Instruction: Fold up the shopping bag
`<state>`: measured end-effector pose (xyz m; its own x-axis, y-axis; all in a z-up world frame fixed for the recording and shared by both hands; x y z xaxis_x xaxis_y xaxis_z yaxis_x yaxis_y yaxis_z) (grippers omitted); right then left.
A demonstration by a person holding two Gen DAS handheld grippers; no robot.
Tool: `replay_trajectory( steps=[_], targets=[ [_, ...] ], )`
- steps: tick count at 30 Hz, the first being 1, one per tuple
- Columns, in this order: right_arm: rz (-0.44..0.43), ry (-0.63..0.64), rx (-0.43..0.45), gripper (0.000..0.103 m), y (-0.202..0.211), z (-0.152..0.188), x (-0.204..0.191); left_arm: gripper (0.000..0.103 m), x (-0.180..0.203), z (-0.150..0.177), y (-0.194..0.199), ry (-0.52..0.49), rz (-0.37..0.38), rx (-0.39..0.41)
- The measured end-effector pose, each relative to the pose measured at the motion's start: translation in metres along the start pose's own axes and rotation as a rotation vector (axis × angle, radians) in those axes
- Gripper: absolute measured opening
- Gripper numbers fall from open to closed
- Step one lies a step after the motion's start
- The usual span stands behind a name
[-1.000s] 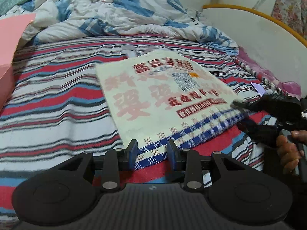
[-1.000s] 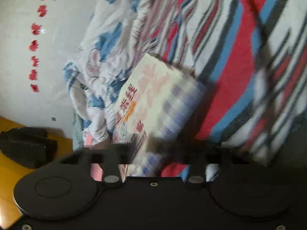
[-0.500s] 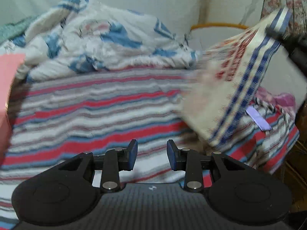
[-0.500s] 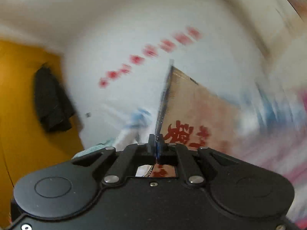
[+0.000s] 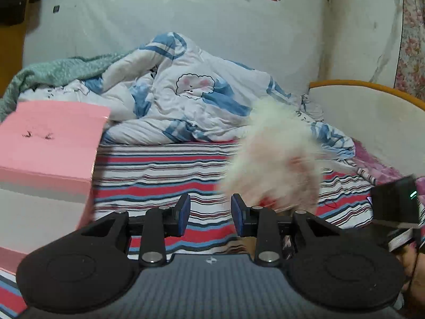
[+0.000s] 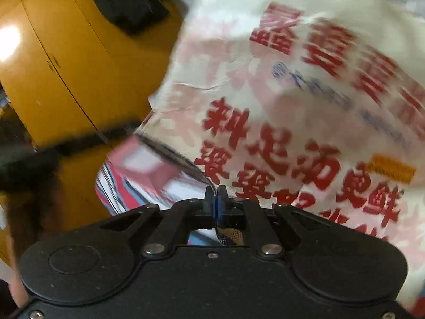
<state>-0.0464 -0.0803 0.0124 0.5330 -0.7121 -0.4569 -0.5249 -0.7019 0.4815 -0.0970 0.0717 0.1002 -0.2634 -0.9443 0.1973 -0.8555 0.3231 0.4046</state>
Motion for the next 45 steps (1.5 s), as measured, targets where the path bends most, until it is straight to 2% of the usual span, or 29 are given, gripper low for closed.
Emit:
replay_trajectory(
  steps=[1,3,5,9,11,13,16,18,19,21,23,25,27,28,29,30,32,36,39,43,45],
  targets=[
    [0.009,-0.005,-0.022,0.003,-0.004,0.004,0.002,0.031,-0.001,-0.001,-0.002,-0.003,-0.008,0.002],
    [0.016,-0.019,-0.06,0.014,-0.006,0.011,0.003,0.031,-0.003,0.001,-0.007,-0.01,-0.023,-0.004],
    [0.009,-0.009,-0.066,0.031,0.006,0.017,0.0,0.032,-0.006,0.007,-0.015,-0.019,-0.031,-0.035],
    [0.027,-0.009,-0.039,0.034,0.048,0.034,0.001,0.032,-0.028,0.028,-0.032,0.023,-0.075,-0.105],
    [0.075,-0.036,0.018,0.034,0.072,0.04,0.006,0.031,-0.042,0.036,-0.039,0.089,-0.075,-0.15],
    [0.168,-0.155,0.086,0.034,0.092,0.051,0.028,0.031,-0.038,0.038,-0.042,0.099,-0.035,-0.162],
    [0.178,-0.397,0.156,0.036,0.118,0.077,0.051,0.032,-0.007,0.036,-0.055,0.01,0.018,-0.171],
    [0.19,-0.543,0.151,0.048,0.118,0.097,0.061,0.032,0.013,0.045,-0.073,-0.068,0.03,-0.218],
    [0.204,-0.605,0.15,0.049,0.117,0.106,0.068,0.032,0.022,0.054,-0.083,-0.114,0.019,-0.249],
    [0.219,-0.706,0.178,0.049,0.116,0.12,0.081,0.032,0.034,0.076,-0.099,-0.195,-0.005,-0.3],
    [0.202,-0.765,0.264,0.049,0.117,0.12,0.095,0.031,0.036,0.1,-0.115,-0.242,-0.02,-0.374],
    [0.196,-0.787,0.339,0.049,0.117,0.116,0.106,0.031,0.036,0.107,-0.116,-0.235,-0.021,-0.374],
    [0.209,-0.772,0.359,0.047,0.107,0.11,0.111,0.031,0.033,0.104,-0.114,-0.197,-0.007,-0.381],
    [0.208,-0.768,0.368,0.036,0.102,0.108,0.113,0.031,0.032,0.103,-0.114,-0.183,0.001,-0.385],
    [0.215,-0.752,0.374,0.007,0.097,0.104,0.113,0.031,0.032,0.103,-0.114,-0.181,0.002,-0.385],
    [0.233,-0.716,0.375,0.005,0.093,0.101,0.111,0.031,0.033,0.103,-0.115,-0.184,0.0,-0.381],
    [0.306,-0.596,0.393,0.004,0.094,0.091,0.101,0.031,0.039,0.104,-0.115,-0.186,0.017,-0.376],
    [0.573,-0.149,0.436,0.004,0.129,0.062,0.067,0.031,0.066,0.102,-0.123,-0.138,0.119,-0.368],
    [0.69,0.131,0.434,0.004,0.144,0.044,0.037,0.032,0.079,0.09,-0.123,-0.089,0.157,-0.315],
    [0.669,0.315,0.38,0.004,0.128,0.035,0.008,0.032,0.059,0.062,-0.096,-0.013,0.139,-0.23],
    [0.643,0.389,0.348,0.004,0.104,0.029,-0.004,0.032,0.04,0.062,-0.092,-0.001,0.103,-0.273]
  ],
)
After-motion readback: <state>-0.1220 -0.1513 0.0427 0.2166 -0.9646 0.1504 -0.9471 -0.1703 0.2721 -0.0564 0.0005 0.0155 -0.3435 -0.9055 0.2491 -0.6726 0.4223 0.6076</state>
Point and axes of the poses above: each gripper's, at about its wrist camera, not at the fingertips, and y roughly against the way its jaws point, x to its right, z to its underside, the point moved 8 cm from there along -y, roughly the way its jaws point, and after that the axes turned 5 degrees about y, right-handed, at the moved point
